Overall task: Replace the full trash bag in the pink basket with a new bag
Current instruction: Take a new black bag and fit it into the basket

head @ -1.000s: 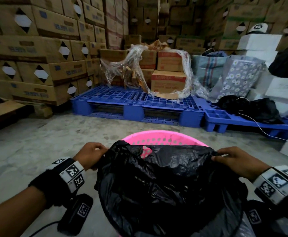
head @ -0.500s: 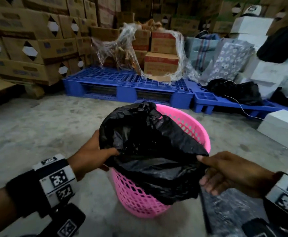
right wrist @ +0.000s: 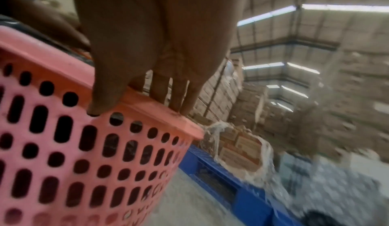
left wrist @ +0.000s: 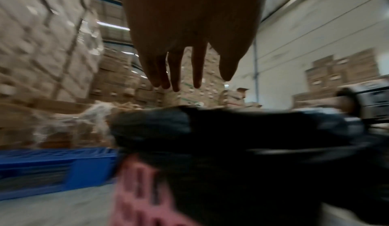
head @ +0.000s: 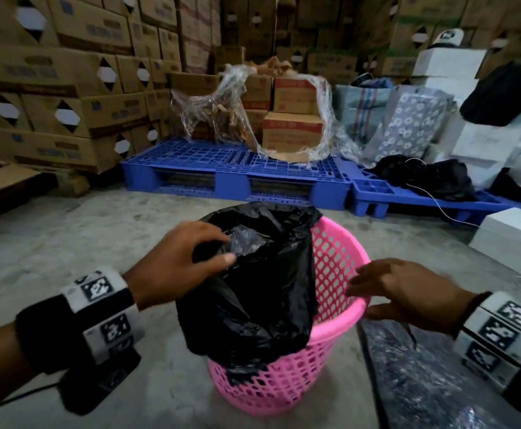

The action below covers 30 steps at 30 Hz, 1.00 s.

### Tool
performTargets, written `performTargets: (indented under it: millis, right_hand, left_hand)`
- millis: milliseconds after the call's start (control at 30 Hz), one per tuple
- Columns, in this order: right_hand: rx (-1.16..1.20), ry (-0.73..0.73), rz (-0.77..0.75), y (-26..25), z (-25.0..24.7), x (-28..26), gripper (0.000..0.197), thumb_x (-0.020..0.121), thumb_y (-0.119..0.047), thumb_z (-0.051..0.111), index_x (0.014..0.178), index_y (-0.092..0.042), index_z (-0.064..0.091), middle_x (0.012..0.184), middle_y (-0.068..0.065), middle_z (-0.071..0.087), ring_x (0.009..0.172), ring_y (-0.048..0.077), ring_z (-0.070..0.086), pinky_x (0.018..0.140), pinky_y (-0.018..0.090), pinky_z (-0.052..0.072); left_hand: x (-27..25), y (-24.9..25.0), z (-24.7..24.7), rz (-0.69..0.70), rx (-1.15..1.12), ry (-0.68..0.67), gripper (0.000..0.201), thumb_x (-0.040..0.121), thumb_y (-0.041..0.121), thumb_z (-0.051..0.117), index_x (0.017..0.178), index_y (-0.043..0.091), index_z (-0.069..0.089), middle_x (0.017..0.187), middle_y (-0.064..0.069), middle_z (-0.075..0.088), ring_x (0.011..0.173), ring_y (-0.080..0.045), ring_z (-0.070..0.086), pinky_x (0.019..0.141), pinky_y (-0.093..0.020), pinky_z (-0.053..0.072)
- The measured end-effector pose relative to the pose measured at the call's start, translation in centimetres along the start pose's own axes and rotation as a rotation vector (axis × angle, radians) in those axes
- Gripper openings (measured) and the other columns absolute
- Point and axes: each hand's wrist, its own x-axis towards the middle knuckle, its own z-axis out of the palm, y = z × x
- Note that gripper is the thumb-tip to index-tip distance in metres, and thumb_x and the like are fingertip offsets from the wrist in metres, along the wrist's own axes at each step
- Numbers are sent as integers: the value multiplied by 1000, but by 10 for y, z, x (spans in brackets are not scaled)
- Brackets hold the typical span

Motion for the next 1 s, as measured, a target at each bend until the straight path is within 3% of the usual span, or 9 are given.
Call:
performTargets:
  millis: [200,333,433,500,567,633,767,833,1000]
  right_hand:
    - [-165,146,-115,-65,1,20,48,70,-66,41,77,-27,67,67,-3,72,61,18,67,49,24,48]
    - [113,34,-147,-98,2,40,67,70,-74,30,86,-19,67,81,4,73,76,26,66,61,35,51]
    - [301,94,-83,-84,-9,43,52,79,-63,44,84,-18,69,78,-1,72,67,15,64,60,34,52]
    - [245,199,28,-49,-13,48,35,83,-44,58,103,-16,65,97,3,66,86,17,60,74,35,49]
    - [41,128,147,-11,-16,57,63,81,-30,64,136,-14,38,134,9,49,121,25,46,98,39,40]
    - [-49,-21,207,10,-13,70,78,79,-23,63,144,-16,20,145,8,40,131,25,38,106,39,29]
    - [104,35,155,14,-12,76,30,77,-5,55,104,-12,64,101,13,70,95,30,63,84,35,46]
    - [206,83,104,12,-16,65,12,75,-9,50,72,-13,62,74,11,64,71,27,58,67,33,41]
    - [331,80,32,11,-24,18,25,66,-43,51,77,-26,66,79,-10,68,76,7,62,73,31,51]
  left_hand:
    - [-29,31,26,104,160,-127,62,71,71,42,110,26,62,107,6,65,103,-12,53,89,-32,43]
    - [-27,18,31,-12,259,-121,69,66,67,34,112,22,60,103,2,67,99,-17,57,86,-36,45]
    - [-24,9,31,-74,208,-137,61,69,60,42,110,20,63,98,0,67,95,-18,59,84,-37,48]
    - [-23,6,32,-73,204,-133,59,69,58,39,105,20,65,95,0,65,94,-19,58,83,-38,47]
    - [-22,7,35,-68,241,-142,56,71,56,41,109,21,62,102,1,60,100,-20,53,87,-38,44]
    - [-19,7,37,-87,290,-168,48,79,48,53,119,22,55,113,1,57,108,-20,50,93,-37,42]
    - [-15,10,32,-68,183,-150,11,84,23,59,90,18,66,87,0,72,83,-16,65,76,-39,52]
    - [-18,17,28,-33,66,-127,10,85,18,58,77,17,64,74,2,70,69,-11,64,67,-39,52]
    - [-37,32,28,118,53,-269,20,76,37,68,81,22,55,76,12,57,72,-7,52,63,-24,43]
